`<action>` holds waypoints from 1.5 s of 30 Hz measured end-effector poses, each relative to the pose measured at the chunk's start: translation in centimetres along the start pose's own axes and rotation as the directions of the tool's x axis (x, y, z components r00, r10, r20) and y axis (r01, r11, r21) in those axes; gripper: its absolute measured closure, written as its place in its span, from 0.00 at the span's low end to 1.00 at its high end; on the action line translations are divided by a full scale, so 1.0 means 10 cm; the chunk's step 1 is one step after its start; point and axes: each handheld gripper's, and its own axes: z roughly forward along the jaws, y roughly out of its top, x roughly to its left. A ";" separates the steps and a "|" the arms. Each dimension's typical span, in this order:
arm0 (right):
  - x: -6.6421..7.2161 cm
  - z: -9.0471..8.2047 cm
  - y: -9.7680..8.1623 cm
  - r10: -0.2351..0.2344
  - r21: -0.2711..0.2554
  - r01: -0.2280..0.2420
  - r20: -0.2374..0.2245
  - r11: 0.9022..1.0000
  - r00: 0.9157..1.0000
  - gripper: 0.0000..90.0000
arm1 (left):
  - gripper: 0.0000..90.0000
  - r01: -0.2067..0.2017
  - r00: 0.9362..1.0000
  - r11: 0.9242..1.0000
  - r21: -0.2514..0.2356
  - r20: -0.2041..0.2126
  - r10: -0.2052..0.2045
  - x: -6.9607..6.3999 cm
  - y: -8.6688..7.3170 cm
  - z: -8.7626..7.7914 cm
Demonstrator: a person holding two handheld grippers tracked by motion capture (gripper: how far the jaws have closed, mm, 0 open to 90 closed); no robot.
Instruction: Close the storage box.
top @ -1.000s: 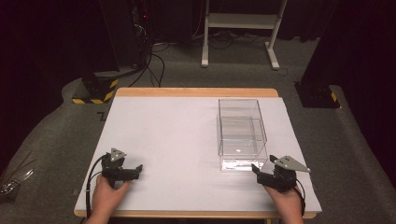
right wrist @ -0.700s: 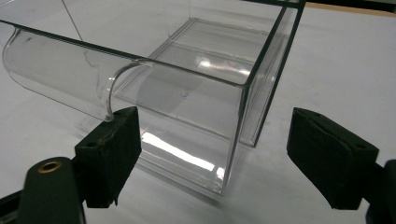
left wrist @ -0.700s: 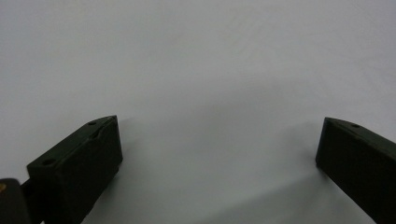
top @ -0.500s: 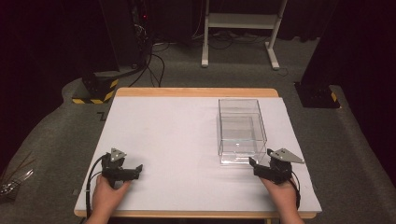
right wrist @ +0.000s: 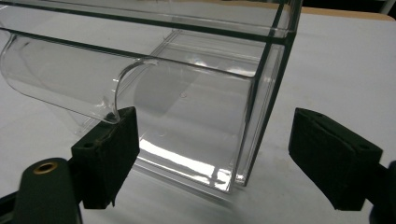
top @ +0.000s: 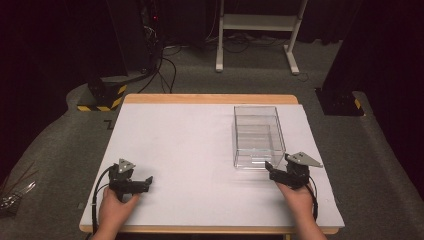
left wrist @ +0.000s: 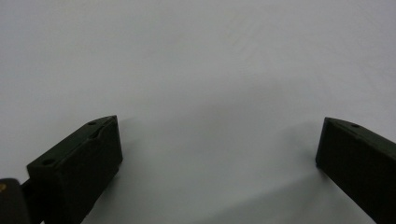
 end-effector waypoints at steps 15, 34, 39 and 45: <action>-0.03 0.14 0.09 0.010 0.006 -0.010 0.014 1.000 1.000 0.18 | 0.01 -0.002 1.000 1.000 0.000 -0.002 0.002 0.00 0.00 0.00; -0.08 0.26 0.17 0.034 0.006 -0.035 0.034 0.999 0.999 0.18 | 0.01 0.000 1.000 1.000 0.000 0.000 0.000 0.00 0.00 0.00; -0.08 0.29 0.18 0.035 0.004 -0.035 0.030 0.999 0.999 0.17 | 0.01 0.001 1.000 1.000 0.000 0.000 -0.001 0.00 0.00 0.00; -0.08 0.29 0.18 0.032 0.003 -0.032 0.027 0.999 0.999 0.17 | 0.01 -0.002 1.000 1.000 0.000 -0.001 0.002 0.00 0.00 0.00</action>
